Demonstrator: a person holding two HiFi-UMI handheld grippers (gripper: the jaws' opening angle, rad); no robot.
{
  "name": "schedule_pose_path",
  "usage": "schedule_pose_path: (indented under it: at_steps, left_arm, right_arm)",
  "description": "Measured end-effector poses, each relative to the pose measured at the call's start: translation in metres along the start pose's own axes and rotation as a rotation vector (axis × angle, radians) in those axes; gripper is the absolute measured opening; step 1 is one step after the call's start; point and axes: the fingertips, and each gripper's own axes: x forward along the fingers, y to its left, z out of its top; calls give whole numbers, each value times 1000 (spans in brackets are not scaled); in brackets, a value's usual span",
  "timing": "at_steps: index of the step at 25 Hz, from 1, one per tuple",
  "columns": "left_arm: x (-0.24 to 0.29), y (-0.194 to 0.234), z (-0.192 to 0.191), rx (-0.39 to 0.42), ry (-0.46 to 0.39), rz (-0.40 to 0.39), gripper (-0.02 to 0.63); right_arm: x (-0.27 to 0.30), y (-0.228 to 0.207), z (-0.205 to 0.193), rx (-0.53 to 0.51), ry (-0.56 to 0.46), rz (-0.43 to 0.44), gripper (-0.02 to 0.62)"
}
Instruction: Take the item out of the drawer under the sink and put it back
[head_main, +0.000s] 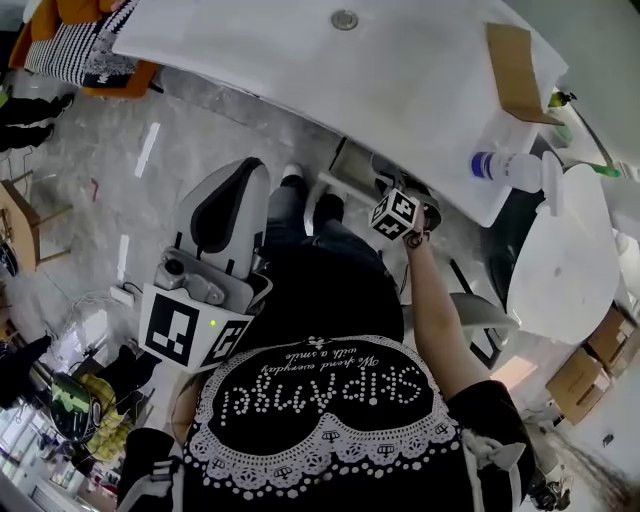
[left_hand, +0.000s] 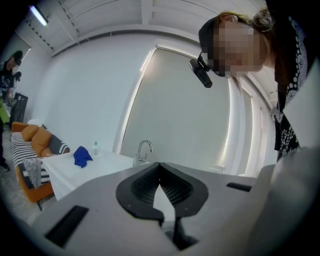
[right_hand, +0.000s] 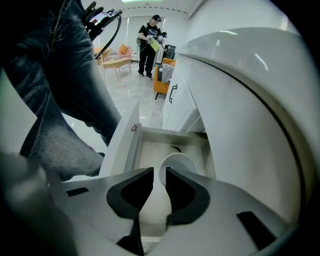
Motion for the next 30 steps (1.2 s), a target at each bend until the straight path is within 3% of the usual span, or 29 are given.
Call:
schedule_pose_path:
  at_steps: [24, 30]
  left_arm:
    - [12, 19, -19, -43, 107, 35, 3]
    - [13, 20, -21, -56, 112, 38, 3]
  right_arm:
    - [45, 6, -9, -37, 91, 38, 84]
    - [44, 4, -9, -53, 95, 37, 26]
